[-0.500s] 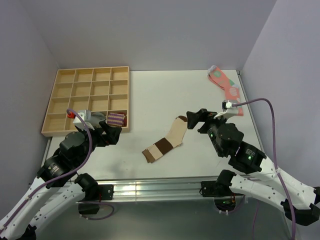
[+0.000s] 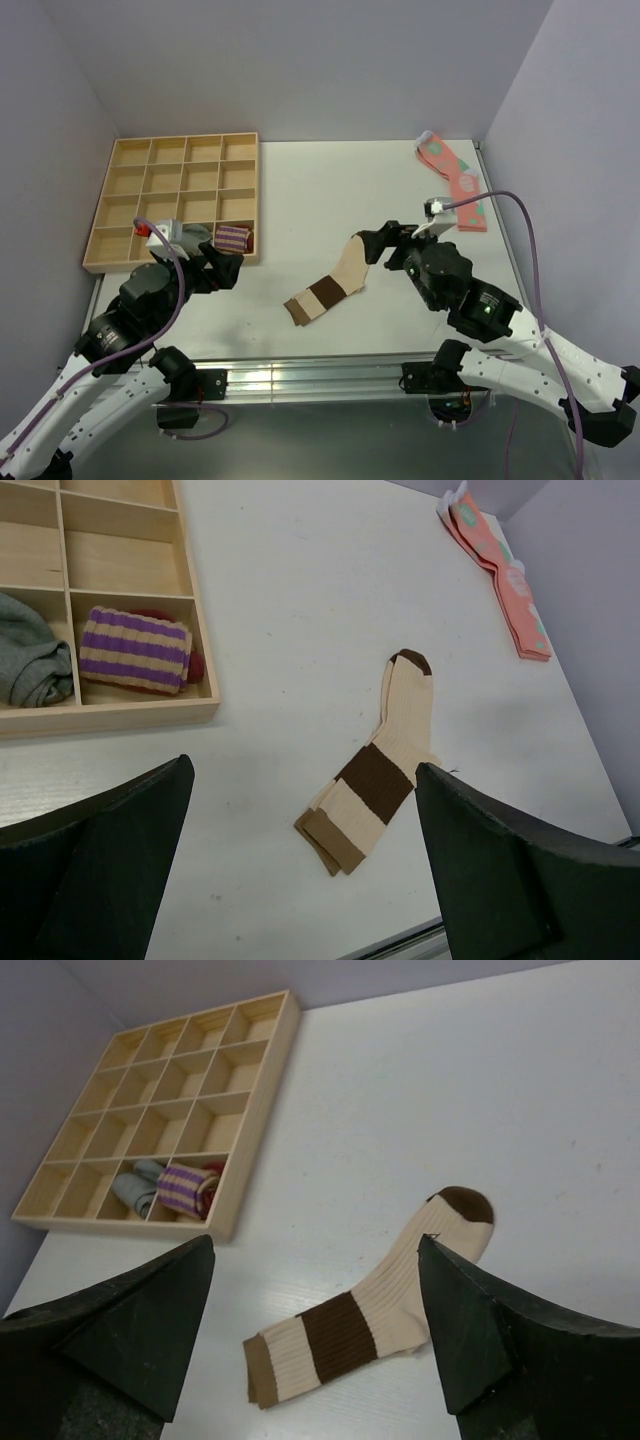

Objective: Roll the socks
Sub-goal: Roll the sock at the center of the board.

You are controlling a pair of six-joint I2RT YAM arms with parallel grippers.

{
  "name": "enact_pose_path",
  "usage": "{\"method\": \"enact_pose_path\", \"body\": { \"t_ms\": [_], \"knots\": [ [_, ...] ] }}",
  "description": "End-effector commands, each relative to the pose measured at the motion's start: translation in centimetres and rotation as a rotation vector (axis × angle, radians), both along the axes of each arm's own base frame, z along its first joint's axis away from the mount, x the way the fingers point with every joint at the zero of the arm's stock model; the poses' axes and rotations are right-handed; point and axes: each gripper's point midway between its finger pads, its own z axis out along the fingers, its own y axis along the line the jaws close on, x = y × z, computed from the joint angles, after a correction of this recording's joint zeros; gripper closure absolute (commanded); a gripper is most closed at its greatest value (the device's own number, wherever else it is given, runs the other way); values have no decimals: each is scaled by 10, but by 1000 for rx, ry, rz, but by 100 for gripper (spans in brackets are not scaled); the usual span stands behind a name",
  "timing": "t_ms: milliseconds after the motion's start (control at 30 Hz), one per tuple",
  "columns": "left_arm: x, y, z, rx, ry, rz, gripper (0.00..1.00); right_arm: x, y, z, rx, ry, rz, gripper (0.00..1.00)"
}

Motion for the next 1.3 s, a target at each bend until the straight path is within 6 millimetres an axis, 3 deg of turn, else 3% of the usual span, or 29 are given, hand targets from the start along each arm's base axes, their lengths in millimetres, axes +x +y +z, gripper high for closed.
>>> {"method": "enact_pose_path", "body": {
  "t_ms": [0, 167, 500, 833, 967, 1267],
  "knots": [
    [2, -2, 13, -4, -29, -10, 0, -5, 29, -20, -3, 59, 119, 12],
    [1, -2, 13, -5, -31, -12, 1, -12, 66, -55, 13, 144, 218, 23],
    [2, -5, 11, 6, -23, -22, 1, -46, 140, -135, -135, 280, 321, 42],
    [2, -7, 10, 8, -21, -33, 1, -69, 196, -183, -251, 299, 385, 48],
    [2, -8, 10, 9, -21, -38, 1, -73, 205, -211, -327, 315, 390, 49],
    [2, -8, 8, 12, -16, -38, 1, -65, 208, -229, -399, 298, 345, 50]
  ]
}}
